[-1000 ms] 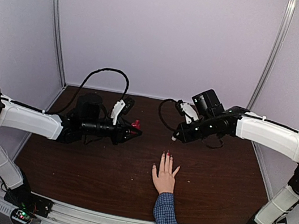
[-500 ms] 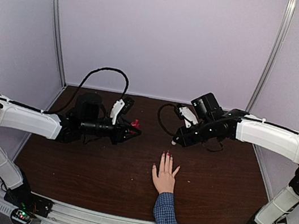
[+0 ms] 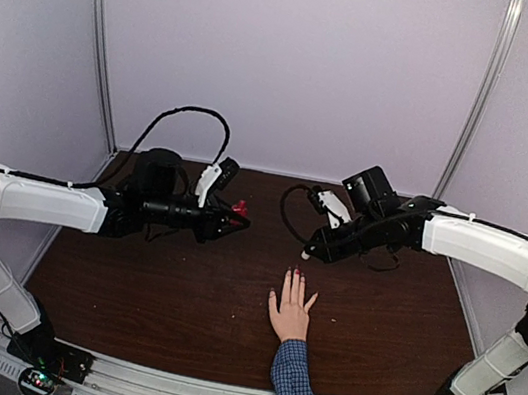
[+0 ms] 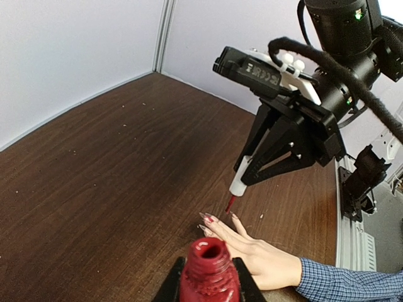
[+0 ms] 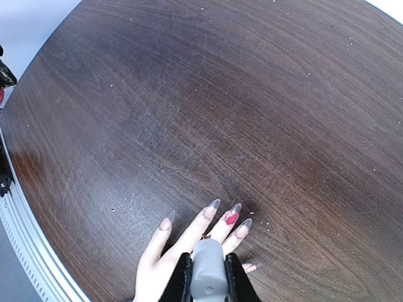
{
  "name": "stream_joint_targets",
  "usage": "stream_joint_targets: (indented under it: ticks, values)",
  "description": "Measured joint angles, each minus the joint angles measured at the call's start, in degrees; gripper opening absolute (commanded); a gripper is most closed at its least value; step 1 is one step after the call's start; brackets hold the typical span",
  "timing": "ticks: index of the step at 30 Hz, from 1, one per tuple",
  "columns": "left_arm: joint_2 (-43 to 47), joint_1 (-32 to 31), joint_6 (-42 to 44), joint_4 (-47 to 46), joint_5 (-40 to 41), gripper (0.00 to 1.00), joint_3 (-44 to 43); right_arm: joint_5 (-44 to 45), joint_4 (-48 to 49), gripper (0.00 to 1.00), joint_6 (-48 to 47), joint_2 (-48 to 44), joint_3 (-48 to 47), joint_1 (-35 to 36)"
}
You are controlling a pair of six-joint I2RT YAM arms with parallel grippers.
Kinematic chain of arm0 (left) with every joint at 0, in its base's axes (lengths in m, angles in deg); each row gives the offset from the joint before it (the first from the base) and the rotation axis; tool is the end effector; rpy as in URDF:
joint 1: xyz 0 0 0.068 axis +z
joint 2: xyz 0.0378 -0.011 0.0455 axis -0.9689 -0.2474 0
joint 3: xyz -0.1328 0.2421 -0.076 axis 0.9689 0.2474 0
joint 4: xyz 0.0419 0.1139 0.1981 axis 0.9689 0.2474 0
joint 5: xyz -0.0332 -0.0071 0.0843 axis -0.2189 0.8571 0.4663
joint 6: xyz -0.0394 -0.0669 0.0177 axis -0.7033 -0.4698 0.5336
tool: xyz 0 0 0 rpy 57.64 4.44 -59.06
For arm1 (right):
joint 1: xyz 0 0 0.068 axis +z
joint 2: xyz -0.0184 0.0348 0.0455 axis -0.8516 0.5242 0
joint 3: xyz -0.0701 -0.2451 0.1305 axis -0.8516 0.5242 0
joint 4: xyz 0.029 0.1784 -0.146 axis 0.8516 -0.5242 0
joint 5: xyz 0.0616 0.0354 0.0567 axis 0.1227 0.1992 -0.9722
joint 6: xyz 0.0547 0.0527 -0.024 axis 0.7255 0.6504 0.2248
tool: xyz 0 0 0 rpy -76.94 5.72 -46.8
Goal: Paint the nails
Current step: Paint the hand on the nail.
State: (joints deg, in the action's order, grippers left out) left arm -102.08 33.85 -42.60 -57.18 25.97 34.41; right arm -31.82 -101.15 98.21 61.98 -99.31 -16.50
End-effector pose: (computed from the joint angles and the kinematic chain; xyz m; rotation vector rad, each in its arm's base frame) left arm 0.2324 -0.2497 0.2764 0.8013 1.8215 -1.0957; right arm 0.2337 0.2347 0.2691 -0.8148 2.4118 0.7193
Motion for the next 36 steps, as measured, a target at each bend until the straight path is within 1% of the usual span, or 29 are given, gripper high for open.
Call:
stream_joint_targets:
  ticks: [23, 30, 36]
  values:
    - [1.05, 0.0, 0.28, 2.19, -0.07, 0.0, 0.04, -0.98, 1.53, 0.0, -0.02, -2.62, 1.55, 0.09]
    - [1.05, 0.0, 0.37, 1.92, -0.07, 0.0, 0.15, -0.94, 1.53, 0.0, -0.59, -2.99, 2.51, 0.22]
    - [1.11, 0.0, 0.33, 0.46, 0.15, 0.0, 1.92, 0.24, 1.31, 0.0, -1.25, -3.91, 2.56, 0.66]
